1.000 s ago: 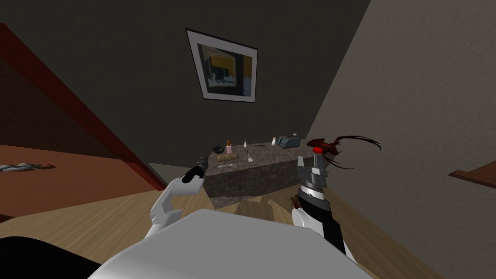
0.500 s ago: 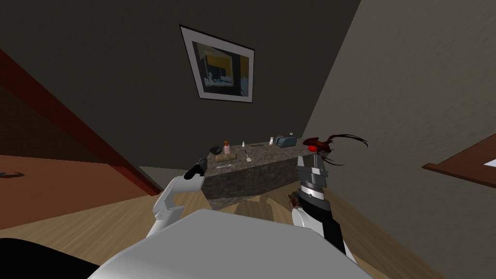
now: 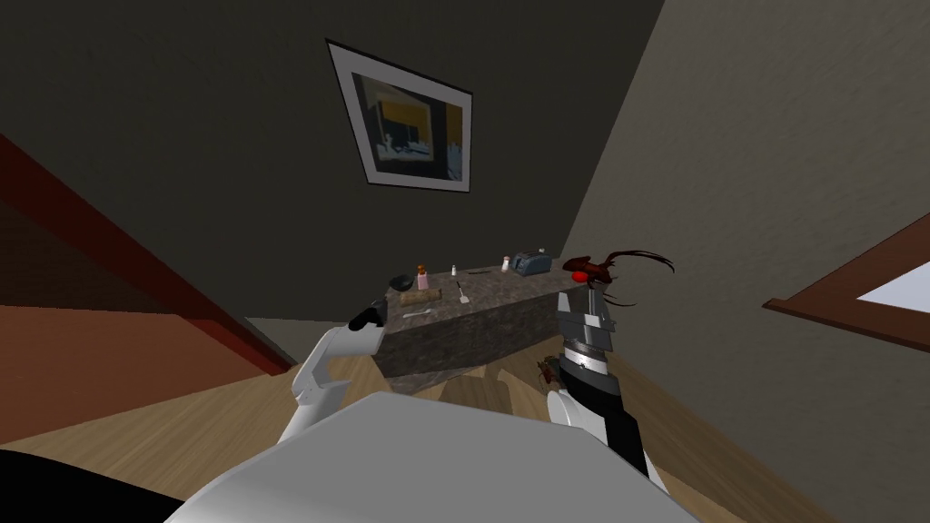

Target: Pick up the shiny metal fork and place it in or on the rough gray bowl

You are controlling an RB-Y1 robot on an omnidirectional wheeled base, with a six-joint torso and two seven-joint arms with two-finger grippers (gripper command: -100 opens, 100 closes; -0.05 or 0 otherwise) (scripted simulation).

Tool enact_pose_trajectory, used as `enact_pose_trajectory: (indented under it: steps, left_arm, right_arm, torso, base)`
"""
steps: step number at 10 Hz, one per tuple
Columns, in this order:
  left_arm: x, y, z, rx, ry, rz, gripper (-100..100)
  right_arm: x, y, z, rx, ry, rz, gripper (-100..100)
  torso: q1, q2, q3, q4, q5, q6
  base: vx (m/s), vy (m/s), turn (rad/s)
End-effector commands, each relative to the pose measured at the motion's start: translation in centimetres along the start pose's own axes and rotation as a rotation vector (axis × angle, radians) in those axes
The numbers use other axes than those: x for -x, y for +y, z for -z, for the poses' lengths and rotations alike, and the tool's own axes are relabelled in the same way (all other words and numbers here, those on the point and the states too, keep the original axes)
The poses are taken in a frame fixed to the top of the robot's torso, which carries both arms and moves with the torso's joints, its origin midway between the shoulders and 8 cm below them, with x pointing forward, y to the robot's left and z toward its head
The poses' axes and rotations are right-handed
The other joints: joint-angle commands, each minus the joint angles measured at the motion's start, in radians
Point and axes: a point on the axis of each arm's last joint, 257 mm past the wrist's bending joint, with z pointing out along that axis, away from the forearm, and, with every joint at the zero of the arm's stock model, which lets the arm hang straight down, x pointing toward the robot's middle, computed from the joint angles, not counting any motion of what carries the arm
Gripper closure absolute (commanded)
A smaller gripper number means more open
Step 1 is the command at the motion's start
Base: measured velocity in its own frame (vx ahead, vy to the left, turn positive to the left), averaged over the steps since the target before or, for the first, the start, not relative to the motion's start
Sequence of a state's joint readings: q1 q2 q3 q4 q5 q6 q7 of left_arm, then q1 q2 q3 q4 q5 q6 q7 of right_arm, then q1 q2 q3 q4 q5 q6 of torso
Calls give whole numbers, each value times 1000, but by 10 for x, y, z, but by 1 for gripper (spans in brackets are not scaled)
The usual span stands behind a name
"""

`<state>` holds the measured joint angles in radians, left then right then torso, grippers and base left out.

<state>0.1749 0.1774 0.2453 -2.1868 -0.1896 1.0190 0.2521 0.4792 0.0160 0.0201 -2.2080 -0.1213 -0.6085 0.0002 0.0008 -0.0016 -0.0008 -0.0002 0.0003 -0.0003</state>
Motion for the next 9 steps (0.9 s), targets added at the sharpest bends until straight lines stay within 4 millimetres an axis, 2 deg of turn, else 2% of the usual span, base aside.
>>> enact_pose_trajectory:
  steps: [1, 9]
  left_arm:
    - [4, 10, -1, 46, -13, 5, -100]
    - [11, 49, 0, 237, -54, 36, -100]
  right_arm:
    - [0, 0, 0, 0, 0, 0, 0]
    - [0, 0, 0, 0, 0, 0, 0]
  torso:
    - [0, 0, 0, 0, 0, 0]
    - [0, -1, -1, 0, 0, 0]
  base:
    - [11, 13, -85]
    - [16, 9, -74]
